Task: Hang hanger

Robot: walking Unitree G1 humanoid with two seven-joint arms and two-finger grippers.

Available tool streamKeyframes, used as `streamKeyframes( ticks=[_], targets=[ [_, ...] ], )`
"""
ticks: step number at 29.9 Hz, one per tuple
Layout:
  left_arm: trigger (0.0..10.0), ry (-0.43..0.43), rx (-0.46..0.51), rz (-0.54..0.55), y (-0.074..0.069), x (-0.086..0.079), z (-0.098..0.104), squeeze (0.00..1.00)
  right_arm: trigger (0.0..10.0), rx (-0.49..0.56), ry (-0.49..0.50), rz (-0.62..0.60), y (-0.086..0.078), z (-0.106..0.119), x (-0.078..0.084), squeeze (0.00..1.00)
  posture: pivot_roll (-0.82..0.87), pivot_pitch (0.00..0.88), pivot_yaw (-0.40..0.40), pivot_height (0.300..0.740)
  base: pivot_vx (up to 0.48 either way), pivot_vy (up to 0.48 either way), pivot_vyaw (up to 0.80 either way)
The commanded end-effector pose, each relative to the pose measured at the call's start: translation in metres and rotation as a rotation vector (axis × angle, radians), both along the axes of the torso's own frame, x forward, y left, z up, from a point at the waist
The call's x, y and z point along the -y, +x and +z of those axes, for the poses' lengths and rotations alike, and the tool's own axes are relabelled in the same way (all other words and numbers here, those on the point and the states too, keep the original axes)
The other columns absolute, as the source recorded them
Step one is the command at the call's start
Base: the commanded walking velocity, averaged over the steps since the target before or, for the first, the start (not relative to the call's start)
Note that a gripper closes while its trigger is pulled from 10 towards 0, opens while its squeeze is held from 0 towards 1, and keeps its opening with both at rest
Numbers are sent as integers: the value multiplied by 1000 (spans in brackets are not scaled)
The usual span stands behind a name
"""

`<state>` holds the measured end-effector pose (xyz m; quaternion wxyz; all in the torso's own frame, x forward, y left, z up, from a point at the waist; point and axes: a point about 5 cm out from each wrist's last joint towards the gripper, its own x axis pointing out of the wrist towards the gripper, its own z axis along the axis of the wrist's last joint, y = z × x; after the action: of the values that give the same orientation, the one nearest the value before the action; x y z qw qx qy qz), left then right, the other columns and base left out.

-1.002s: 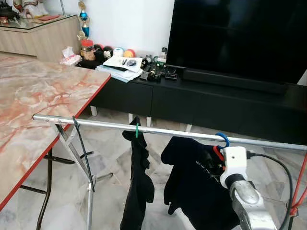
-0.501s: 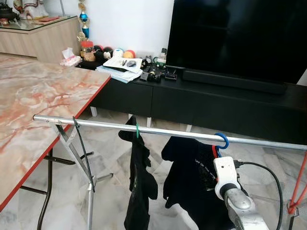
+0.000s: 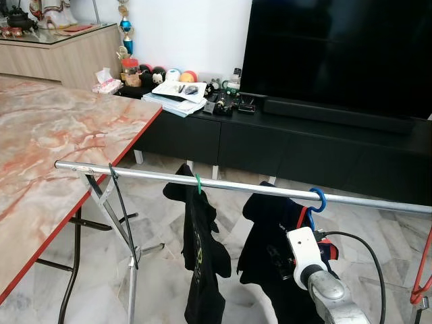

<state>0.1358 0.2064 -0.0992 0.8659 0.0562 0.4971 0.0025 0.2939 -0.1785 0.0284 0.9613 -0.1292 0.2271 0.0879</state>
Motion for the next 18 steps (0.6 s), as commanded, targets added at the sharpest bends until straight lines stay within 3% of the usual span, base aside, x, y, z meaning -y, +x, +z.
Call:
streamKeyframes(
  ticks=[1,3,10,15,18],
  targets=[
    [10000,-51,-36,-52,-10,23,-6,0,10000,76,21,-31,7,12,3,0,161,0,-48,740,0,0,0],
    [10000,-50,-39,-53,-10,23,-7,0,10000,160,47,-67,10,23,5,0,157,0,-46,740,0,0,0],
    [10000,-41,-39,-51,-9,10,-5,0,10000,257,106,-144,7,33,9,0,154,0,-45,740,0,0,0],
    [10000,-40,-40,-50,-10,8,-5,0,10000,251,111,-133,2,29,6,0,151,0,-44,740,0,0,0],
    [10000,-39,-39,-49,-10,8,-5,0,10000,194,83,-121,2,20,7,0,151,0,-44,740,0,0,0]
  ],
)
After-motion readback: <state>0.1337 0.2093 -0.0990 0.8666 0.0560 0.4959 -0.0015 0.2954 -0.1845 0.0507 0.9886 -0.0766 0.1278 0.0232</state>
